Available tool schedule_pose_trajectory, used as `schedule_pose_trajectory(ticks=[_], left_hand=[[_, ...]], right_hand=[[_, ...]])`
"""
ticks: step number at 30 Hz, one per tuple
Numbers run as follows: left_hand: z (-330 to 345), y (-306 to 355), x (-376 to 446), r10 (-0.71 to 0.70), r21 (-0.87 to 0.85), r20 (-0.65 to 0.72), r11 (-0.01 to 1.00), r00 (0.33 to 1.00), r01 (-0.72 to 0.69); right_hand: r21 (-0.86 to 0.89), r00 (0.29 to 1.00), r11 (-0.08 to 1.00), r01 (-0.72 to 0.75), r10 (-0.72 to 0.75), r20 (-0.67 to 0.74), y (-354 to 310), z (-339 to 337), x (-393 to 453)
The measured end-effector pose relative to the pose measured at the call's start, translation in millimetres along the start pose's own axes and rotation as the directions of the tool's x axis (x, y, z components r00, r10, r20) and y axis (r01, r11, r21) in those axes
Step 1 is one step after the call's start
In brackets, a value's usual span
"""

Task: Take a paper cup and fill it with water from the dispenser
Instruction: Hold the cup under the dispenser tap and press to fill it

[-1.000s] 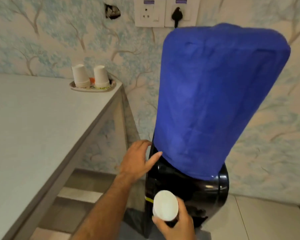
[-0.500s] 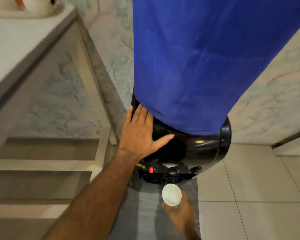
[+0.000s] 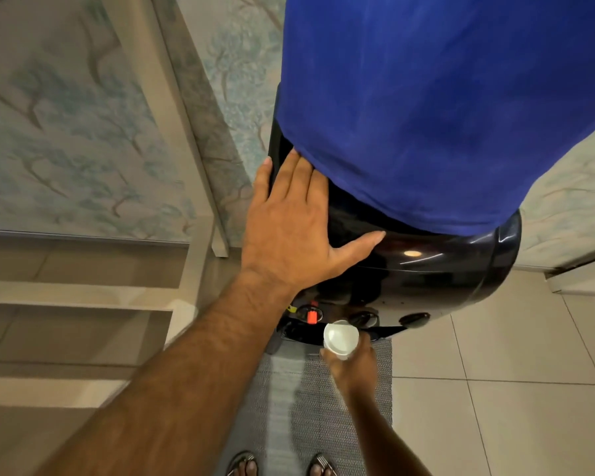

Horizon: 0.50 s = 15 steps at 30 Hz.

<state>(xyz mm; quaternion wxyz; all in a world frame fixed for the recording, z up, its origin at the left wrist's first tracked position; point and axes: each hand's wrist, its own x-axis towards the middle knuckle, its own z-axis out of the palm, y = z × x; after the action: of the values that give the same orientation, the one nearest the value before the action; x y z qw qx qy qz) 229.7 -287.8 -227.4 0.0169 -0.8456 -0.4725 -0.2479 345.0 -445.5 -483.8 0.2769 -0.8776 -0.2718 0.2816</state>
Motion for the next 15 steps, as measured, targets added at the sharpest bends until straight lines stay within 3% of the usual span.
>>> schedule_pose_trajectory(ticks=[9,12,15], left_hand=[[-0.3,0.0,-1.3,-0.007,-0.007,-0.030,1.000,1.000,0.007],[-0.2,-1.0,-1.7,-0.006,-0.008,-0.025,1.000,1.000,0.006],[-1.6,-0.1,-1.5,-0.009,-0.001,-0.015,1.000,1.000,0.009]], right_hand=[[-0.039,0.998,0.998,0.039,-0.036,0.059,-1.4,1.5,8.6],[0.089,0.995,0.993,0.079,-0.083,0.047,0.9,-9.1,-1.2],[0.226,0.998,0.974,0.007,-0.020,0.056,0.2,-29.2,-31.5]])
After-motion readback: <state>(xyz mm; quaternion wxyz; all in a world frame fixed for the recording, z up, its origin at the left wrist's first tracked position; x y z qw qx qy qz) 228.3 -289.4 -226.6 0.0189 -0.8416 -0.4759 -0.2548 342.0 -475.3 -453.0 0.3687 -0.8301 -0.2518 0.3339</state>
